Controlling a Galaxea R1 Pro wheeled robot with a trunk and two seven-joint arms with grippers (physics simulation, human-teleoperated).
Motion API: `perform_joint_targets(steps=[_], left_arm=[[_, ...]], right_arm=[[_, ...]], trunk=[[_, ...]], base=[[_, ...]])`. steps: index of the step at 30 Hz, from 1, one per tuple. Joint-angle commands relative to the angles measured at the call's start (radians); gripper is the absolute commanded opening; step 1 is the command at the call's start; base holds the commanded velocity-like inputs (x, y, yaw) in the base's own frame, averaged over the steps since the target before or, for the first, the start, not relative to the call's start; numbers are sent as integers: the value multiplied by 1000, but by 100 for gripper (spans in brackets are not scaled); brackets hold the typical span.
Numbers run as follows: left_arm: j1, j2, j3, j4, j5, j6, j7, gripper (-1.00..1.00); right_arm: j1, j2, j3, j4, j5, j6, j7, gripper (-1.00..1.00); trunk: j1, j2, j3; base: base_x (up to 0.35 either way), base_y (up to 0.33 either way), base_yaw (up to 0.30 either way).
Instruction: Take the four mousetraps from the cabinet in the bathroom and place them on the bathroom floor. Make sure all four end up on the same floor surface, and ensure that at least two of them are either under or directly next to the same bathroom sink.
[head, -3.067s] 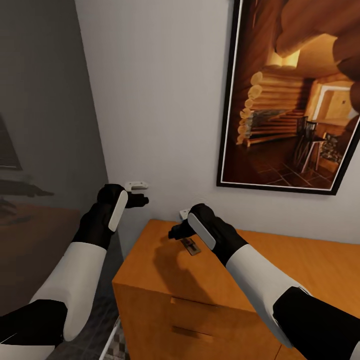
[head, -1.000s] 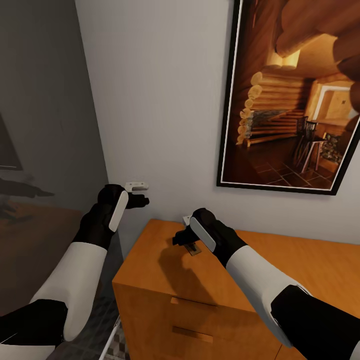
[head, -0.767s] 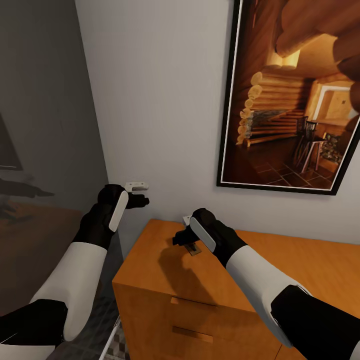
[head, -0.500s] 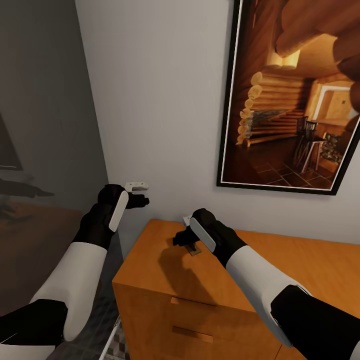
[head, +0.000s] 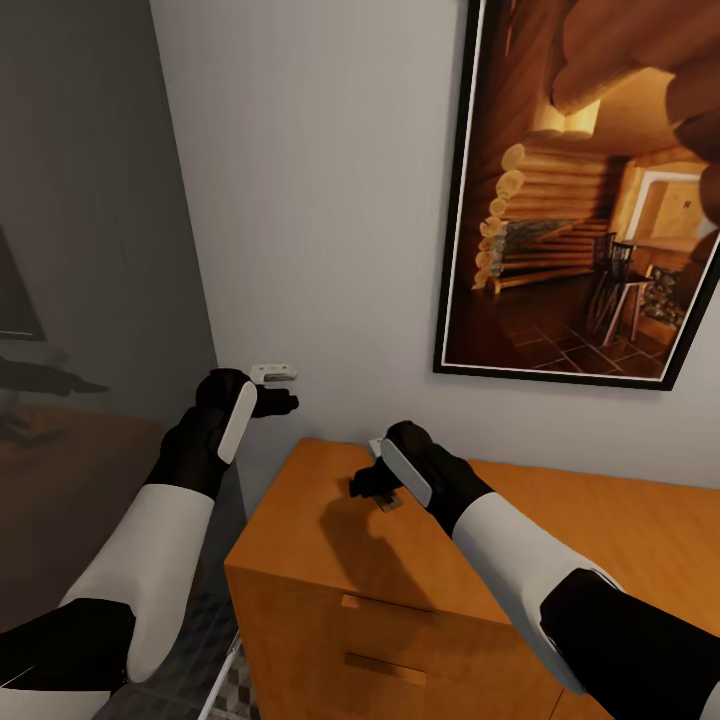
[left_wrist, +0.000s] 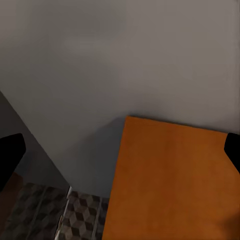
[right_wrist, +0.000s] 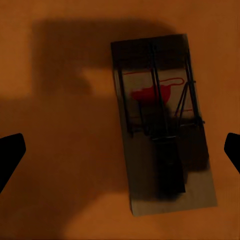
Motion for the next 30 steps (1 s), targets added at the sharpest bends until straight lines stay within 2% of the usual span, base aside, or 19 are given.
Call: perform_joint_targets(steps=[1,11,30], left_arm=[[-1,0,-1,-1,11,3,10,100],[-1,0,-1,-1,11,3,10,100],[-1,0,-1,-1,11,3,10,100]], right_arm=[[-1,-2,2,3,-9,2,-10,100],[-1,-13,2,13,9,2,-10,100],[-1,-15,2,34,14,2,-10,100]], trunk=[[0,-1,-1],[0,-1,-1],[0,-1,-1]], base=[[0,0,0],[0,0,0],[0,0,0]])
